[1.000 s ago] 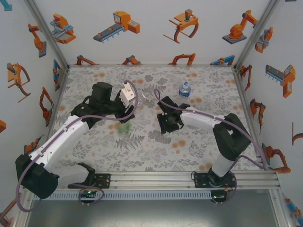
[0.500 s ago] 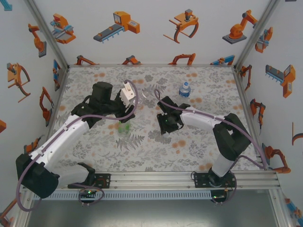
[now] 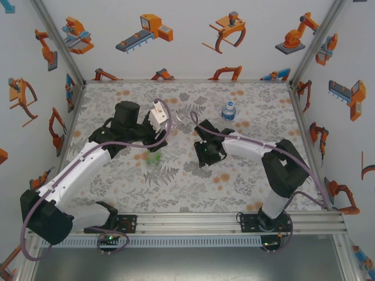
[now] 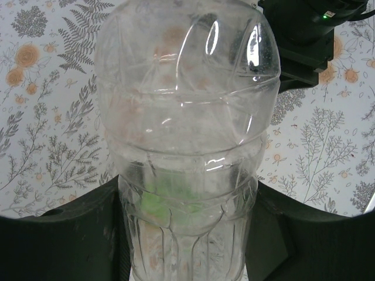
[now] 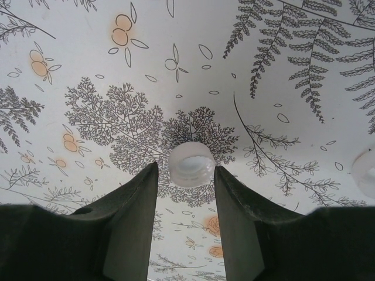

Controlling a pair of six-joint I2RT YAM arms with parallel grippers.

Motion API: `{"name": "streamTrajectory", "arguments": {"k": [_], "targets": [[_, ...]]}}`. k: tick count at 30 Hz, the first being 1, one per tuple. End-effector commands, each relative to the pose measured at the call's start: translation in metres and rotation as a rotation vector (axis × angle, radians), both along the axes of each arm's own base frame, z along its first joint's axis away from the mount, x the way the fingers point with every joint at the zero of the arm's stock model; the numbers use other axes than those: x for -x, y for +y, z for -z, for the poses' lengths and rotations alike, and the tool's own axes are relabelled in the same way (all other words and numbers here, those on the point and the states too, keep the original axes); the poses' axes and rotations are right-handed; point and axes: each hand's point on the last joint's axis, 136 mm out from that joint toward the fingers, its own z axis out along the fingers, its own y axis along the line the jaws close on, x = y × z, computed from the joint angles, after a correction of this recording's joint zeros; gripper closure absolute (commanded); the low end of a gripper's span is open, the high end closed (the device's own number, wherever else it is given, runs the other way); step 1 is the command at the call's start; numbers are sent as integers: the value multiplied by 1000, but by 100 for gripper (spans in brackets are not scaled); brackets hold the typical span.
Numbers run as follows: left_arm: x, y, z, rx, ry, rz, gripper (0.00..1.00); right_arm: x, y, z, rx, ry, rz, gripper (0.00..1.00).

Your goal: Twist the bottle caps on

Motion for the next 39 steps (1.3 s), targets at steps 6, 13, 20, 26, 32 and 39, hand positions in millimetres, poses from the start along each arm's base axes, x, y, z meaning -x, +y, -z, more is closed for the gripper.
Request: {"name": "streamTrajectory", "arguments": {"k": [6,13,20,26,32,39], "targets": [[-3,-3,-14,30,-3,-1,79,2,-4,13,20,22,11,58],[-2,-3,-14,29,-2,-1,79,2,-2,20,17,30,7,61],[-3,-3,-13,28,-1,-2,78,1,5,11,-29,22,1,79],[-3,-4,-12,28,4,0,78,3,31,-10,-250,92,-1,83],[-3,-4,-12,29,7,3,78,1,30,-3,-465,189,101,78],[-2,-5,-11,31,14,7,77,6,-18,17,-408,219,223,65]]}}
